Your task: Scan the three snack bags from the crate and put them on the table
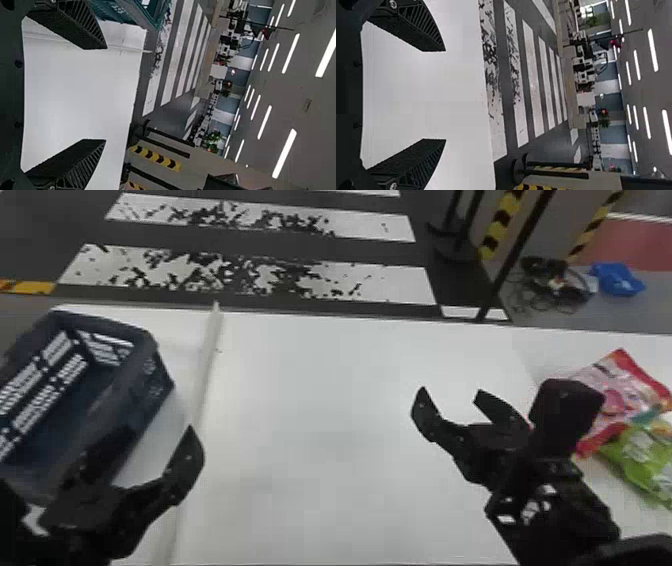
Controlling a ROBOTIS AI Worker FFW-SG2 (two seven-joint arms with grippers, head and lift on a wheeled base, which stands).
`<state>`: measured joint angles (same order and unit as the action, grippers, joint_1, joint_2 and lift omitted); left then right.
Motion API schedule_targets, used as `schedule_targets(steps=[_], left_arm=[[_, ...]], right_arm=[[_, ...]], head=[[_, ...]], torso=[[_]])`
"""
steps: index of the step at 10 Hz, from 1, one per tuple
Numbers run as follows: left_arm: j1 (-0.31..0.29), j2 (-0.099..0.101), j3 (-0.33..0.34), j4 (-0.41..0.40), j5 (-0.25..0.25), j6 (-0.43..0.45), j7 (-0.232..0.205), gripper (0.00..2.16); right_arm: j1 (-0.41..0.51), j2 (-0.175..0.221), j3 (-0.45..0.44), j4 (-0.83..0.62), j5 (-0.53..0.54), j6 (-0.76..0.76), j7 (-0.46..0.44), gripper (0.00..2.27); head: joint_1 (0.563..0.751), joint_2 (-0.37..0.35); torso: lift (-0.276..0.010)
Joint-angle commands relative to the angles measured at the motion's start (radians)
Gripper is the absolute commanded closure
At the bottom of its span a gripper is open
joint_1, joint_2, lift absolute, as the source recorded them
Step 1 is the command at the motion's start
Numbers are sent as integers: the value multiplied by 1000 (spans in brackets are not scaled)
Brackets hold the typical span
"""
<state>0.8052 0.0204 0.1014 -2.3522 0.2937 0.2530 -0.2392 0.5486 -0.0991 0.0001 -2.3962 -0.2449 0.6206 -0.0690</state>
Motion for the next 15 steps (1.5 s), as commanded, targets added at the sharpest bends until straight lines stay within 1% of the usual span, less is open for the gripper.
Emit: schedule_targets(steps=[1,2,3,4,5,6,7,8,9,10,12,13,14,15], left_arm=[[17,-5,-29,-65,-28,41,23,22],[22,0,-62,-70,-79,35,49,22],[23,15,-89,-47,-105,-11,72,22],[29,44,-131,19,-130,-205,103,22],[32,81,-200,91,-206,-395,170,26],[39,105,-227,113,-189,-422,162,26],[55,116,-224,111,-168,-413,149,46],[77,122,-195,111,-146,-413,107,60],[101,122,-164,113,-131,-413,86,63],[131,121,-146,108,-125,-416,78,63],[161,107,-108,94,-110,-404,78,63],[174,107,-94,74,-108,-386,83,63],[175,107,-92,73,-108,-376,83,63],[175,107,-100,74,-108,-373,86,63]], right_arm=[[67,16,153,-11,121,-149,-12,66],[116,19,173,-9,122,-232,-28,60],[174,16,175,5,122,-342,-32,53],[221,2,172,48,128,-474,-34,53],[263,-14,175,115,133,-637,-41,53],[290,-42,178,155,145,-710,-61,53],[301,-67,172,169,145,-723,-77,53],[323,-79,147,166,136,-723,-78,53],[341,-91,135,161,133,-723,-80,60],[360,-106,113,157,101,-719,-80,66],[373,-145,63,141,45,-667,-78,66],[389,-145,54,112,45,-637,-78,66],[399,-139,46,81,53,-618,-81,66],[402,-134,47,80,56,-618,-87,70]], head=[[695,-37],[695,26],[695,61],[695,65],[695,54],[695,47],[695,8],[695,-27],[695,-51],[695,-55],[695,-56],[695,-60],[695,-59],[695,-55]], torso=[[-94],[-94],[-94],[-94],[-94],[-94],[-94],[-94],[-94],[-94],[-94],[-94],[-94],[-94]])
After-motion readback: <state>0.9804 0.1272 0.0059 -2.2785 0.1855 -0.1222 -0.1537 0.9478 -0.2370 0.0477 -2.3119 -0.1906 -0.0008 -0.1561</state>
